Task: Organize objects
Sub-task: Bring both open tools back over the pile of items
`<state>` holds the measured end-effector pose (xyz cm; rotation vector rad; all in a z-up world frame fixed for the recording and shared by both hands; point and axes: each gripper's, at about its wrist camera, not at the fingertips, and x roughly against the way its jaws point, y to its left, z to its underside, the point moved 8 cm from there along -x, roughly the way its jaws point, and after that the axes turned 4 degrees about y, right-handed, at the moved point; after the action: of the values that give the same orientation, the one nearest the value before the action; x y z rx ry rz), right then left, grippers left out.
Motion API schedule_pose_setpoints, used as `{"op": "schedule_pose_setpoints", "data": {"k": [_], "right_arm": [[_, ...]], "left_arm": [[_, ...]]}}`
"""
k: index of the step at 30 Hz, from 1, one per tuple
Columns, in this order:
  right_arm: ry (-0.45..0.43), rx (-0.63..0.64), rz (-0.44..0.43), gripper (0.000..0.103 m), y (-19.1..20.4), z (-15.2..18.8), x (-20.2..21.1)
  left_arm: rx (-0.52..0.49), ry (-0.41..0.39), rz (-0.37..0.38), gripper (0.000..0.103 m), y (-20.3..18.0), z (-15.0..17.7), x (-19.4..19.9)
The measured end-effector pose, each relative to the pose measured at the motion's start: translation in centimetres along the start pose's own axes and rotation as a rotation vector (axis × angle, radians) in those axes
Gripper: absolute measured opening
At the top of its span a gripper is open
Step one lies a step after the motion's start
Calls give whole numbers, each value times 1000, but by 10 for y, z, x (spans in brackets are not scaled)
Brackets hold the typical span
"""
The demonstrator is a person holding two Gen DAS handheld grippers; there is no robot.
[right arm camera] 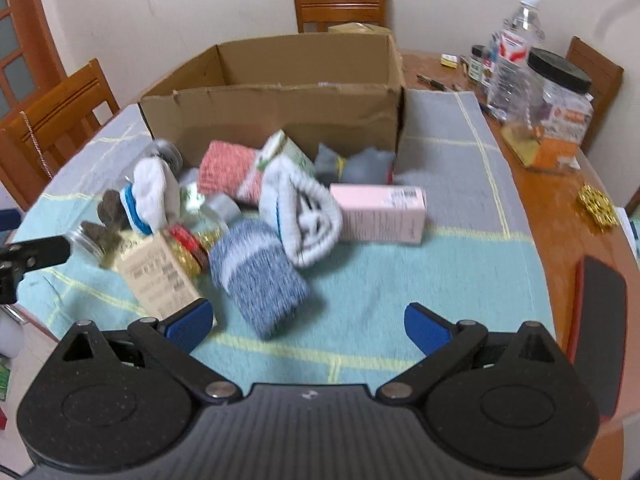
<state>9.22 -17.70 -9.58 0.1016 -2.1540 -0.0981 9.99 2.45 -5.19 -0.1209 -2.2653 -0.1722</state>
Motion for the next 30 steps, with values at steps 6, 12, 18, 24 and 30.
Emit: {"op": "schedule_pose_setpoints", "data": {"k": [6,12,18,24,30], "right_arm": [[6,-48,19,103,-3,10,-5],[26,-99,33,103,-4,4,-21],[17,-132,28,103,1,-24,-32],[29,-102,26,103,18,-54,-51],[88,-98,58,103,24,-61,-77]], "left_arm": [[28,34,-59,97,16,24,-4],[52,46,-61,98,32,27,-21],[31,44,-39,99,42,17,-48],[29,62,7,99,48,8,-74],[28,73,42,99,50,3,-93]]}}
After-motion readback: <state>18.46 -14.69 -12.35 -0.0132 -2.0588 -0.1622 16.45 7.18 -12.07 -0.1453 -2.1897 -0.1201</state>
